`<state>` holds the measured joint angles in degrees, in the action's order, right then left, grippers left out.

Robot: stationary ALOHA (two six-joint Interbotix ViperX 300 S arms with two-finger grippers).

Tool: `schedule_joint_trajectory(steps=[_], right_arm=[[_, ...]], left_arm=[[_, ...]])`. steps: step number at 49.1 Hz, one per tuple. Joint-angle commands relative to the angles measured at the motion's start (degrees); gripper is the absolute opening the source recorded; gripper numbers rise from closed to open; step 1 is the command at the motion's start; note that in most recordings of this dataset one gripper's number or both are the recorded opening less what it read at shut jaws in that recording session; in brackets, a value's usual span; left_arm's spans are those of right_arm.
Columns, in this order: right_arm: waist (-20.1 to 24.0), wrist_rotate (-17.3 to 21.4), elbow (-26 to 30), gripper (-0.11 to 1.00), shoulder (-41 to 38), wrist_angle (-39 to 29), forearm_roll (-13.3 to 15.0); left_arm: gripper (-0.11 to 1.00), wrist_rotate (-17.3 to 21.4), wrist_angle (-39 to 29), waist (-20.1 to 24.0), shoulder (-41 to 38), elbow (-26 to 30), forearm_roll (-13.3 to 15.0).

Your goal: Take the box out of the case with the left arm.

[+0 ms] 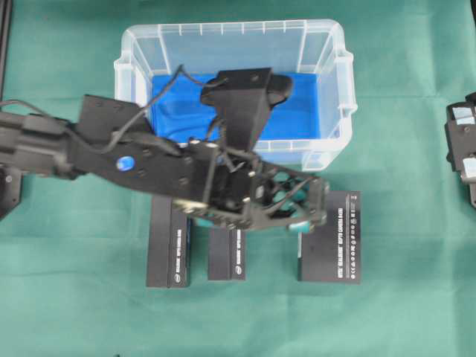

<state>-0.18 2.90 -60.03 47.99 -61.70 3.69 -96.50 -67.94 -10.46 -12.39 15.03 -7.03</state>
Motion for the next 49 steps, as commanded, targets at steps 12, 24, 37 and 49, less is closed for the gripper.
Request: schedule_joint_trajectory(steps=[12, 24, 37, 49], right_arm=[[-0.09, 0.18, 1.49, -0.01, -0.26, 0.18, 0.09], [-0.09, 0.26, 1.49, -0.01, -0.26, -0.09, 0.09], [-0.09, 0.26, 1.49, -0.01, -0.18, -0.09, 0.09], [-0.09, 0.35, 1.49, -0.01, -0.26, -0.09, 0.09]], left_arm=[[0.91, -1.93, -0.09, -2.64, 14.15, -12.48, -0.09], [0.91, -5.19, -0.09, -5.98, 23.20, -23.64, -0.09], [0.91, -9.23, -0.09, -9.14, 31.73, -33.75, -0.09], [0.91, -9.84, -0.09, -10.81, 36.74, -38.58, 0.00]])
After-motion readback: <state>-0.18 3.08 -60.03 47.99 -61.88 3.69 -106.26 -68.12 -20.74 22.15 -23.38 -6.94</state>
